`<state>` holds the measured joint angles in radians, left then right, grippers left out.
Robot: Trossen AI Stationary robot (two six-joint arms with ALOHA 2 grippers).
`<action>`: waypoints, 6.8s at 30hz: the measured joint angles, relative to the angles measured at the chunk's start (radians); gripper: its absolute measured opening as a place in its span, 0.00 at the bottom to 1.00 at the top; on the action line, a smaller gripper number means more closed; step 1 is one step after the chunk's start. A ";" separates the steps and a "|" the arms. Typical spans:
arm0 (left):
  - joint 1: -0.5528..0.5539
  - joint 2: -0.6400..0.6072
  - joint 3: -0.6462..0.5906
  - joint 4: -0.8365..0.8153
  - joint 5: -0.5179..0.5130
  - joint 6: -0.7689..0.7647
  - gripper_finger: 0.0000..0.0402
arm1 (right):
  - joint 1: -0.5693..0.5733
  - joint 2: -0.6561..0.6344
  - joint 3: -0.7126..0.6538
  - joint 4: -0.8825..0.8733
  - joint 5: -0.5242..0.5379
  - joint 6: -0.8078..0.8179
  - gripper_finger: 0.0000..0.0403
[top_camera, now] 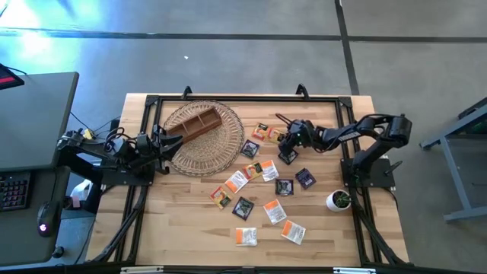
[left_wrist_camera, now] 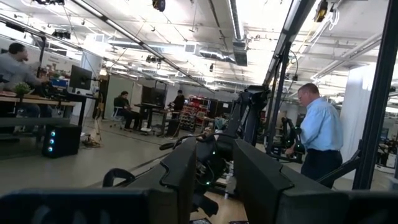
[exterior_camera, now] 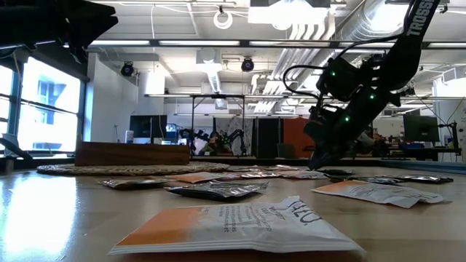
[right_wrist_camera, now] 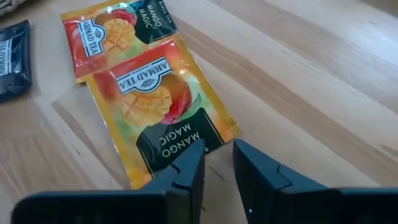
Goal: Pick & Place Tea
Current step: Put the yellow tea bag into the right section of the wooden organizer
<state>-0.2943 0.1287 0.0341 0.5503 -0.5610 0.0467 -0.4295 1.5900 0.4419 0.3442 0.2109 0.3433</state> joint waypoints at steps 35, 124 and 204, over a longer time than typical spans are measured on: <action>0.115 1.045 0.504 -0.162 -0.109 -0.459 0.27 | -0.076 -0.001 0.002 0.027 -0.113 -0.083 0.28; 0.475 2.019 1.494 -0.708 0.406 -0.417 0.27 | -0.074 -0.002 0.002 0.008 -0.238 0.284 0.28; 0.497 2.150 1.606 -0.653 0.528 -0.421 0.26 | -0.074 -0.001 0.001 -0.014 -0.215 0.128 0.03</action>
<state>0.2031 2.2791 1.6399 -0.1028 -0.0331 -0.3747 -0.5034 1.5887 0.4427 0.3298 -0.0045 0.4715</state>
